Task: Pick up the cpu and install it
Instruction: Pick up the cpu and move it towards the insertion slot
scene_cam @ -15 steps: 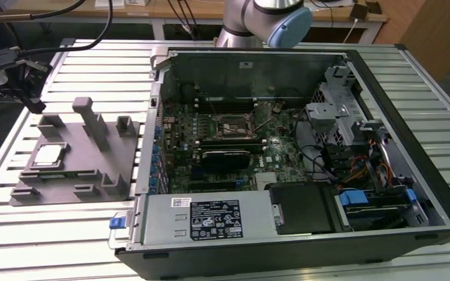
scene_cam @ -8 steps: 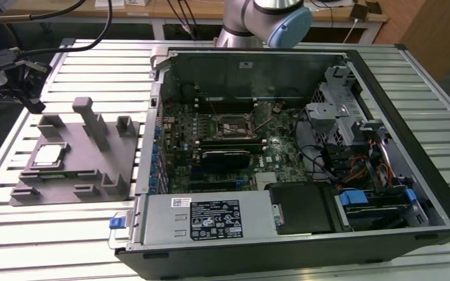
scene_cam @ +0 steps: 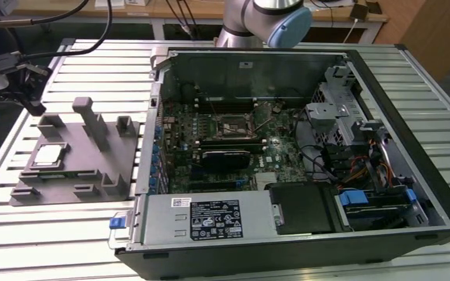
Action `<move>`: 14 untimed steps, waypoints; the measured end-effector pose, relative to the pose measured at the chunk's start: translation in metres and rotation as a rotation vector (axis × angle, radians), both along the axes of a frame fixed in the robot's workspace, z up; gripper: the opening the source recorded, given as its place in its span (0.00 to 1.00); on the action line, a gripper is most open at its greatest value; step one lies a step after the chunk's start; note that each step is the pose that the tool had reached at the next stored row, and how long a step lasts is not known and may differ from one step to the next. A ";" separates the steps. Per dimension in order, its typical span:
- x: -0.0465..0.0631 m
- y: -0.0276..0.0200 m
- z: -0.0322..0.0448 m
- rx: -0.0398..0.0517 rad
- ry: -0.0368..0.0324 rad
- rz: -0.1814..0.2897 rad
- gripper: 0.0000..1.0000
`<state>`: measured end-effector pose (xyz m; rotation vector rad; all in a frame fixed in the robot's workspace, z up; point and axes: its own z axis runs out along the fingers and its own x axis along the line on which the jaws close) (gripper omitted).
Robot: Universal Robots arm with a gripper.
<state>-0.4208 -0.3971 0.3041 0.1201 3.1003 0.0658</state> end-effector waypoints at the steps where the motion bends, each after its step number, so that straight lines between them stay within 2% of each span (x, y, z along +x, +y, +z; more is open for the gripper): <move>1: 0.000 0.0000 -0.0012 -0.0003 0.0000 0.000 0.11; 14: -0.007 0.0001 -0.0161 -0.0012 -0.0001 0.000 0.11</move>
